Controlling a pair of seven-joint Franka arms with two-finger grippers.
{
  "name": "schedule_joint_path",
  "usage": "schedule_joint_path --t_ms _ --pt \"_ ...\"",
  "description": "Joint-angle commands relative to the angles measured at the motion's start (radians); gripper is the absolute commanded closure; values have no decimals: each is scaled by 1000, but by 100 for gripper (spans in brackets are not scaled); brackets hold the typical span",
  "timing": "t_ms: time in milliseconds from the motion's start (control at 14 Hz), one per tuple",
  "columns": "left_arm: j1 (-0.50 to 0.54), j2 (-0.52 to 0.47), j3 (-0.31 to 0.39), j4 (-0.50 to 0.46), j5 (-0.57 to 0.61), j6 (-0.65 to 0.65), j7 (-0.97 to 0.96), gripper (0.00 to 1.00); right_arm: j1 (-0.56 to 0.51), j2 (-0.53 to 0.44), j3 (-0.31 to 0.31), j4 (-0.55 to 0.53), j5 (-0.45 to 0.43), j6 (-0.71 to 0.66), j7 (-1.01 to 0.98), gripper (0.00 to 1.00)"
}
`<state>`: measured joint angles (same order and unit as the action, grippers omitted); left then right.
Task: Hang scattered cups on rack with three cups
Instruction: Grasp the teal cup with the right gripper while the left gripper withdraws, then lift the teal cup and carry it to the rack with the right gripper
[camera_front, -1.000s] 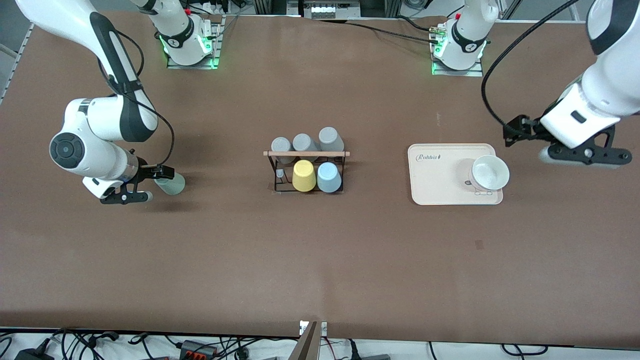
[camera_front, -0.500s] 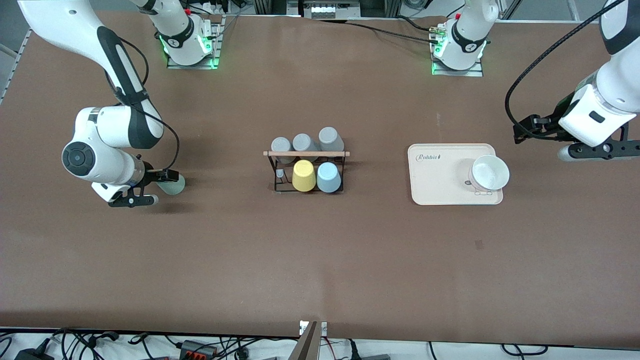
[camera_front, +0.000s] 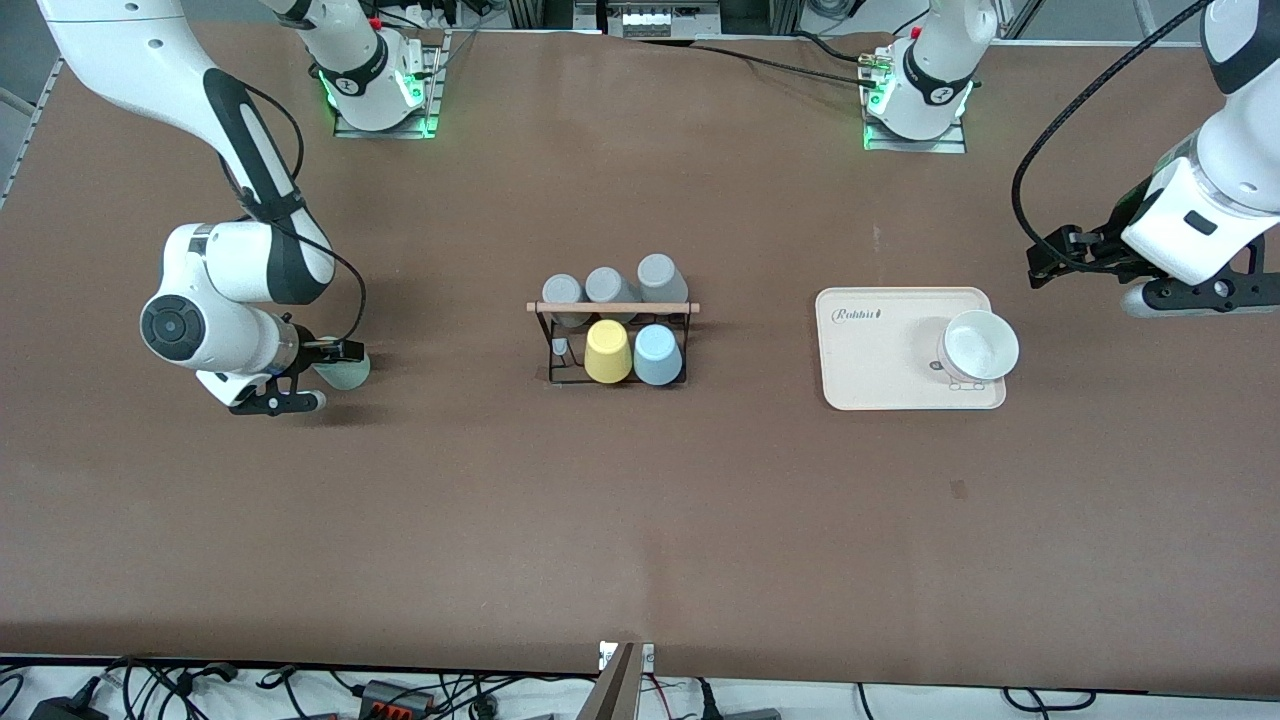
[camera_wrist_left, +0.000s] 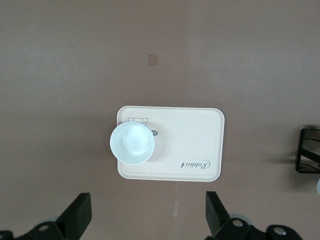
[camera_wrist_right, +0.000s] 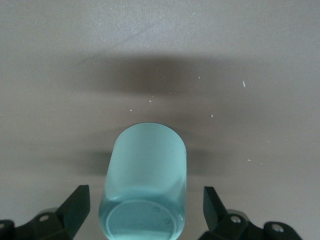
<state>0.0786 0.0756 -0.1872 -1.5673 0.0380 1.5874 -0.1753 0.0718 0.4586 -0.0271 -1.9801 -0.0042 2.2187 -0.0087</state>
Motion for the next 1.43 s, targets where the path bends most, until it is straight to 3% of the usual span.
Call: schedule_joint_path --t_ms 0,214,286,429,643,1000,1357 --pt "13 -8 5 4 -15 -9 33 0 0 2 3 -2 15 10 24 14" --pt "-72 -25 87 -10 -15 -4 71 0 -1 3 3 1 15 9 26 54" --pt "-85 -25 104 -10 -15 -4 73 0 -1 2 3 3 15 6 26 64" --pt "-80 -23 101 -5 -15 -10 74 0 0 -8 3 10 15 -4 26 74" --pt "-80 -23 100 1 -14 -13 70 0 9 -46 6 84 15 -87 19 74" --pt "-79 -22 100 9 -15 -3 69 0 63 -41 61 427 90 -431 26 74" --pt "-82 -22 97 9 -15 -6 73 0 248 -24 69 532 101 -447 225 74"
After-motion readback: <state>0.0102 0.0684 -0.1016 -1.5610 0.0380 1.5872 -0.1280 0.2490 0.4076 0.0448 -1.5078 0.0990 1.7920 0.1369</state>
